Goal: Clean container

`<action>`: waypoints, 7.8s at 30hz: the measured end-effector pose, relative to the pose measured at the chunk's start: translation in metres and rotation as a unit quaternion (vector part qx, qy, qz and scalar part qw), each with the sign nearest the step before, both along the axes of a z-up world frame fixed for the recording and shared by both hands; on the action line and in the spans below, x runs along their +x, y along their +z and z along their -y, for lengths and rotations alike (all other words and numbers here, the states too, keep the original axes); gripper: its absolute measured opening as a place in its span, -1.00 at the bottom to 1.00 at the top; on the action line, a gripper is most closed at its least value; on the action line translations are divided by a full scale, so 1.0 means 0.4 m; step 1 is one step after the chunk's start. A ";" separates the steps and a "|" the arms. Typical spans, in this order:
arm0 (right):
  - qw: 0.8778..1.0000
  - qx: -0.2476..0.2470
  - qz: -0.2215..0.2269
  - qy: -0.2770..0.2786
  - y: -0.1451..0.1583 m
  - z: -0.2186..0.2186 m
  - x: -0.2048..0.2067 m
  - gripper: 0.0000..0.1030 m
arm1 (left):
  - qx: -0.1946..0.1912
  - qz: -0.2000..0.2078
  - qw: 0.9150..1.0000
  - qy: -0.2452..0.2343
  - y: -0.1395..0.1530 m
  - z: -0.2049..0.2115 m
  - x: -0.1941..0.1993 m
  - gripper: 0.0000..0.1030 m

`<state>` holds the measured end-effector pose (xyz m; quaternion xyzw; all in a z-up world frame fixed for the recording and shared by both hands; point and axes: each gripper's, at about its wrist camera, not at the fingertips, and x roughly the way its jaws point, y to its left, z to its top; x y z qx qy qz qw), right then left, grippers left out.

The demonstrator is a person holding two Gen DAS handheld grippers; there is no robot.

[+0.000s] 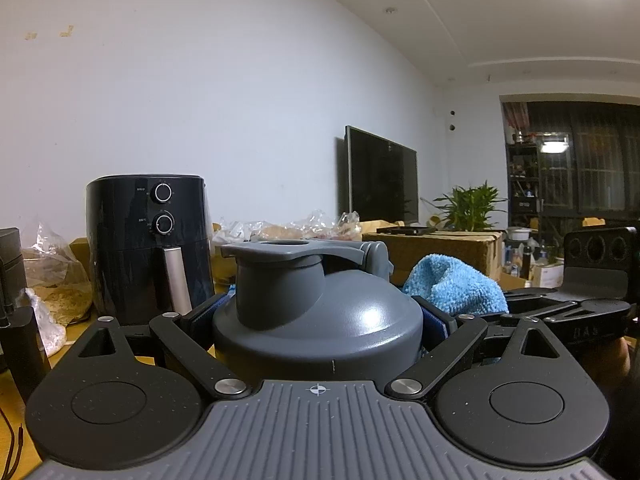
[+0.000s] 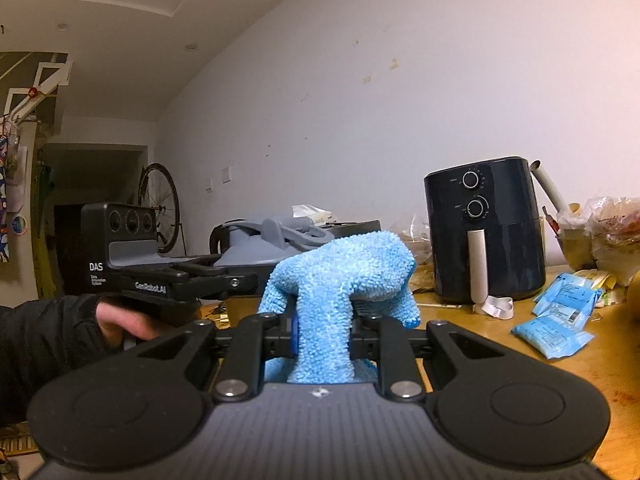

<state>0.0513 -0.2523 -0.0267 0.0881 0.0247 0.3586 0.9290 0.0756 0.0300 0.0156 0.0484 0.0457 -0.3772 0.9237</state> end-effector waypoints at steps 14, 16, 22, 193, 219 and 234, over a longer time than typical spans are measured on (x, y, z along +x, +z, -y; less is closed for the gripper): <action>1.000 0.003 0.010 -0.028 0.011 0.030 -0.017 -0.64 | -0.002 0.015 1.000 0.025 0.006 0.014 -0.022 0.86; 1.000 0.000 0.012 -0.028 0.012 0.028 -0.019 -0.64 | -0.002 0.020 0.999 0.033 0.007 0.019 -0.029 0.87; 0.999 -0.002 0.015 -0.035 0.016 0.031 -0.024 -0.63 | -0.002 0.032 0.998 0.057 0.012 0.033 -0.050 0.87; 0.993 -0.104 0.000 0.064 -0.014 -0.052 -0.022 -0.53 | -0.011 0.000 0.995 0.102 0.006 0.067 -0.048 0.85; 0.994 -0.102 -0.017 0.036 -0.016 -0.080 -0.004 -0.37 | -0.004 -0.006 0.997 0.080 0.009 0.058 -0.037 0.85; 0.990 -0.131 -0.046 0.028 -0.001 -0.100 -0.003 -0.58 | 0.000 -0.007 0.997 0.079 0.010 0.061 -0.035 0.85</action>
